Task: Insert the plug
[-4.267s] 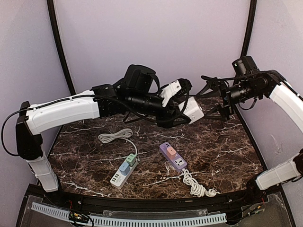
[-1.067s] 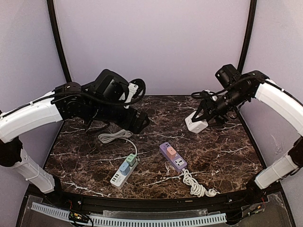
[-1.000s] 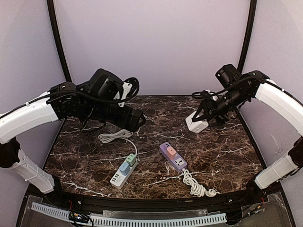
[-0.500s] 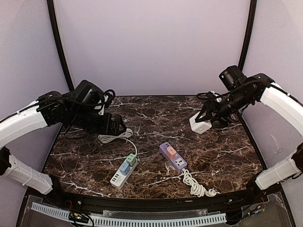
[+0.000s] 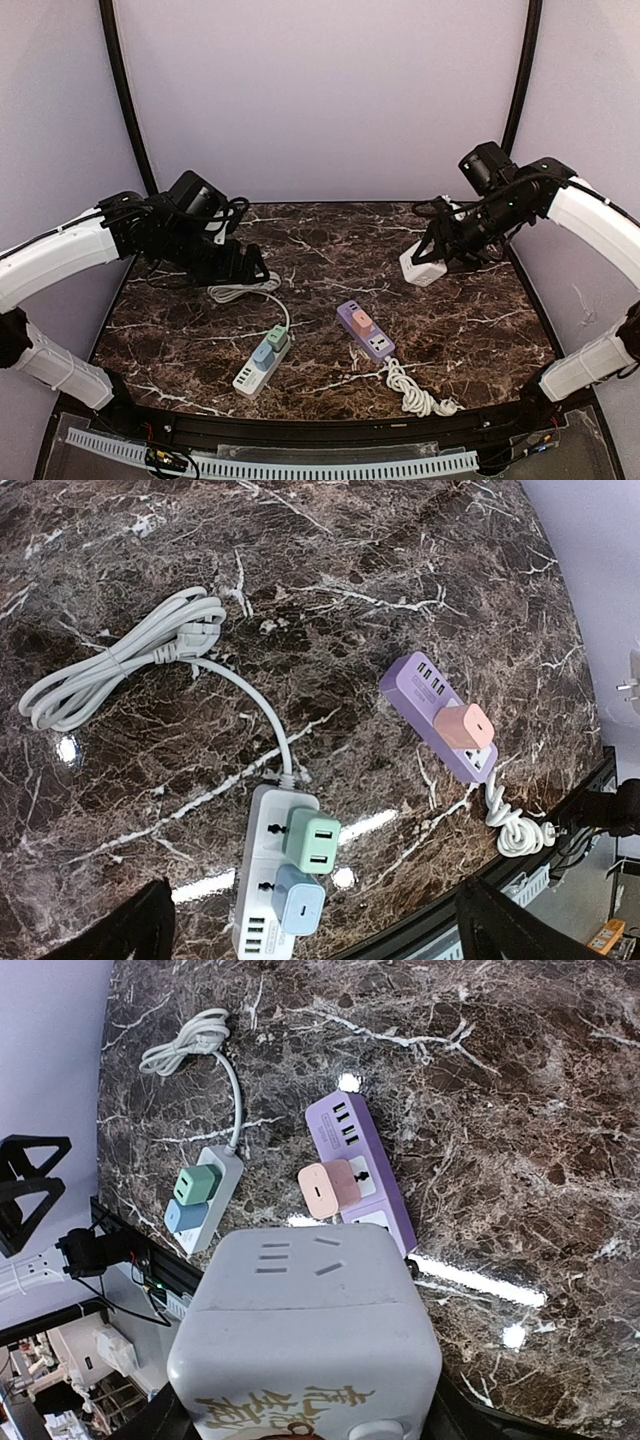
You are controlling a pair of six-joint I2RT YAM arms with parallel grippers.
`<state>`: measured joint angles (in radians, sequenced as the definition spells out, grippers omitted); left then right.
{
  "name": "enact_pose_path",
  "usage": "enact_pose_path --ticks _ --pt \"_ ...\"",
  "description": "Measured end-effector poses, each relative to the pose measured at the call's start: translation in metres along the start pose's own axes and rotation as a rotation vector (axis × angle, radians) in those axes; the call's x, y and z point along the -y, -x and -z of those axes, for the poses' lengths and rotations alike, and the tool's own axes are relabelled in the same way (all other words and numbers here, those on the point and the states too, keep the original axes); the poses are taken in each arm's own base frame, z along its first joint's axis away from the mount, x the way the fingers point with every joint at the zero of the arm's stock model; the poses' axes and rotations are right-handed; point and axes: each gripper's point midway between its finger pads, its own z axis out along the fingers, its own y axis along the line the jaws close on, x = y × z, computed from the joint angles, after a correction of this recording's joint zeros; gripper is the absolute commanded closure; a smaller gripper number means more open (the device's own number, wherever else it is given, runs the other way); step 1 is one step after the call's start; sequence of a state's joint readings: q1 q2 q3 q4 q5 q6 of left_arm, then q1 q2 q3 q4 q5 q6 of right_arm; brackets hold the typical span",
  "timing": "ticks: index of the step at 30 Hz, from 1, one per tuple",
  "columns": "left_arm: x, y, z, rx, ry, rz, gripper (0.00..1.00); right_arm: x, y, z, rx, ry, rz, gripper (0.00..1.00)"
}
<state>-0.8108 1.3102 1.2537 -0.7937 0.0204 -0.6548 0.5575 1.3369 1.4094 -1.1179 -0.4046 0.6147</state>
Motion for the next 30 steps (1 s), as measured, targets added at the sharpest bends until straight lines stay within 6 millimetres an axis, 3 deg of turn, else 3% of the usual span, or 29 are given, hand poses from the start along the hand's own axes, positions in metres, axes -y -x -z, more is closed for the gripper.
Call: enact_pose_path --ticks 5,10,20,27,30 --pt "0.002 0.001 -0.015 -0.042 -0.031 0.004 0.03 0.004 -0.015 -0.017 -0.057 -0.021 0.055 1.0" --pt "0.015 0.004 -0.016 -0.04 -0.094 -0.018 0.01 0.003 -0.026 -0.04 -0.128 -0.04 0.127 1.0" --pt "0.021 -0.002 -0.032 -0.097 -0.12 -0.046 0.01 0.01 -0.03 -0.077 -0.2 -0.071 0.228 1.0" --pt "0.024 -0.004 -0.032 -0.108 -0.137 -0.074 0.01 0.017 -0.034 -0.102 -0.26 -0.093 0.281 1.0" --pt "0.024 -0.004 -0.031 -0.107 -0.139 -0.08 0.01 0.018 -0.035 -0.104 -0.265 -0.096 0.283 1.0"
